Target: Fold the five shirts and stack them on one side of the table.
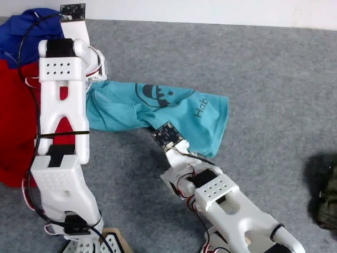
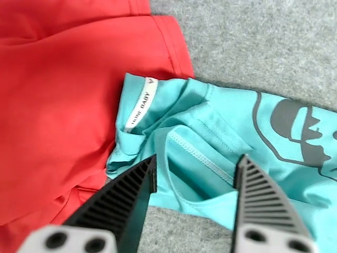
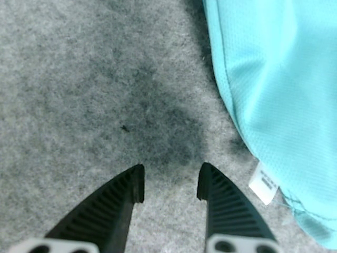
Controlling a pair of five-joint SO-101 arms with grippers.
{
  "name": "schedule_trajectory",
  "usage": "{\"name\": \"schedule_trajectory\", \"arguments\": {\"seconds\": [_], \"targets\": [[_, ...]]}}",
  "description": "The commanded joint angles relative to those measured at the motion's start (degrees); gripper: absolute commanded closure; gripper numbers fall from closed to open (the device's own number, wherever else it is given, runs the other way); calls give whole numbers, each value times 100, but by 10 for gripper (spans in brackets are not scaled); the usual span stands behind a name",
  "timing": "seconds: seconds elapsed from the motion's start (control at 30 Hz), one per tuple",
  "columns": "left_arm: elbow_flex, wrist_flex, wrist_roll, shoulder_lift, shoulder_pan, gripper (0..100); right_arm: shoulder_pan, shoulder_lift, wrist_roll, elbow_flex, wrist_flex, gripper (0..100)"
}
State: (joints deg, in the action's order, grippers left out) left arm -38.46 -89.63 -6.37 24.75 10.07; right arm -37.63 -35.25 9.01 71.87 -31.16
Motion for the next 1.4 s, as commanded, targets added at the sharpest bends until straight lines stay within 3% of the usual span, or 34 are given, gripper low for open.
{"name": "schedule_trajectory", "arguments": {"seconds": [0.0,0.1,0.27,0.57,0.77,1.37], "targets": [[-171,-18,-334,-163,215,738,119,-57,79,-22,110,822],[-268,-404,-457,-215,286,784,119,-57,79,-22,110,822],[-259,-1125,149,-259,92,1000,119,-57,79,-22,110,822],[1015,-1046,325,-453,-119,994,119,-57,79,-22,110,822],[1807,387,281,48,-154,994,119,-57,79,-22,110,822],[989,1468,264,910,-321,994,119,-57,79,-22,110,822]]}}
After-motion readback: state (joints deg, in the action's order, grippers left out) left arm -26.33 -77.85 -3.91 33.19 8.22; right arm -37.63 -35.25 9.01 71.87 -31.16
